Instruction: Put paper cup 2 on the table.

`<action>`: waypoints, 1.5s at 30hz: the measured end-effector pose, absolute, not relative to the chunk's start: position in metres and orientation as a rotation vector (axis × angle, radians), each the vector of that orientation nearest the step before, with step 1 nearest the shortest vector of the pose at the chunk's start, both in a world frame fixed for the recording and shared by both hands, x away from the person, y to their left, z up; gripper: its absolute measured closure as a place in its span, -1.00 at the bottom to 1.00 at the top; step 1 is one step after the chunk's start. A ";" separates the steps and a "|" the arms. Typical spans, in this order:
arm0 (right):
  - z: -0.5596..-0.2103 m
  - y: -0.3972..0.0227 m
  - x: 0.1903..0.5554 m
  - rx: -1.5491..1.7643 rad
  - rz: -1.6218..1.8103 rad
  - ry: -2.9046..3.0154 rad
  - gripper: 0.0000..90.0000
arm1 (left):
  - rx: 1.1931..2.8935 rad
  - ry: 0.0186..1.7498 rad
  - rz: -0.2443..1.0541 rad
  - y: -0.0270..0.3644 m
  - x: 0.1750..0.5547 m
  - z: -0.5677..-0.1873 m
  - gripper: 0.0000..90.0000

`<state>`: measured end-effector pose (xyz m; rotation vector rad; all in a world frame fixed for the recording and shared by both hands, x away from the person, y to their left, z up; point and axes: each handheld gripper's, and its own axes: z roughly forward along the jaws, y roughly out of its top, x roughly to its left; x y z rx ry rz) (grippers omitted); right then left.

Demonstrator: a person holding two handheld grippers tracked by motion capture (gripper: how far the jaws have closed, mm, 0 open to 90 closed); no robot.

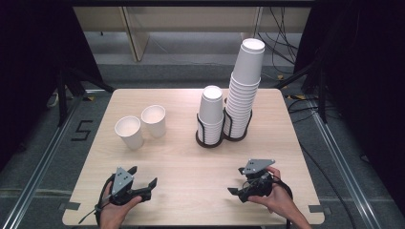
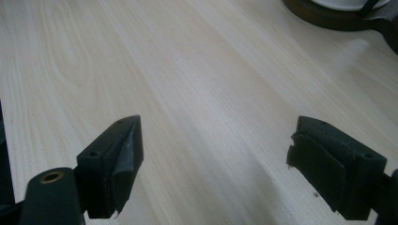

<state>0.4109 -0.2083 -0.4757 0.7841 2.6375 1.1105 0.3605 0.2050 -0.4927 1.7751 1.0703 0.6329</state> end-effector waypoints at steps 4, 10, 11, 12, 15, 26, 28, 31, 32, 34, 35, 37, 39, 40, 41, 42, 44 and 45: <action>-0.477 -0.210 0.407 0.784 1.134 2.642 -0.61 | 1.788 1.021 0.611 0.196 0.351 -0.493 -0.68; -0.480 -0.211 0.400 0.768 1.134 2.657 -0.62 | 1.799 0.990 0.603 0.185 0.338 -0.494 -0.68; -0.481 -0.212 0.399 0.785 1.133 2.652 -0.62 | 1.796 0.986 0.593 0.183 0.336 -0.496 -0.67; -0.481 -0.212 0.398 0.783 1.138 2.654 -0.62 | 1.812 0.984 0.588 0.182 0.334 -0.496 -0.67; -0.483 -0.214 0.396 0.798 1.138 2.655 -0.62 | 1.823 0.975 0.563 0.176 0.327 -0.497 -0.68; -0.486 -0.215 0.376 0.788 1.167 2.660 -0.64 | 1.884 0.884 0.516 0.165 0.309 -0.495 -0.68; -0.488 -0.216 0.373 0.786 1.161 2.675 -0.64 | 1.895 0.862 0.515 0.163 0.307 -0.495 -0.67; -0.490 -0.216 0.372 0.795 1.147 2.686 -0.64 | 1.907 0.847 0.529 0.162 0.307 -0.494 -0.68; -0.492 -0.217 0.372 0.791 1.132 2.689 -0.64 | 1.914 0.847 0.526 0.162 0.307 -0.494 -0.67; -0.493 -0.217 0.371 0.815 1.120 2.697 -0.64 | 1.922 0.855 0.522 0.163 0.308 -0.494 -0.68; -0.494 -0.217 0.372 0.815 1.114 2.704 -0.64 | 1.912 0.862 0.520 0.163 0.308 -0.494 -0.68; -0.494 -0.217 0.372 0.809 1.106 2.710 -0.64 | 1.915 0.858 0.523 0.164 0.309 -0.495 -0.68; -0.494 -0.217 0.372 0.809 1.102 2.702 -0.64 | 1.915 0.862 0.518 0.164 0.309 -0.494 -0.68; -0.494 -0.217 0.372 0.808 1.101 2.703 -0.64 | 1.914 0.865 0.516 0.164 0.309 -0.494 -0.67; -0.495 -0.217 0.373 0.804 1.102 2.701 -0.64 | 1.916 0.861 0.520 0.164 0.309 -0.494 -0.68; -0.495 -0.217 0.372 0.821 1.104 2.705 -0.64 | 1.916 0.860 0.518 0.164 0.309 -0.494 -0.68; -0.495 -0.217 0.372 0.834 1.101 2.701 -0.64 | 1.924 0.861 0.519 0.164 0.309 -0.494 -0.68; -0.494 -0.218 0.373 0.843 1.095 2.701 -0.64 | 1.928 0.867 0.515 0.164 0.310 -0.494 -0.67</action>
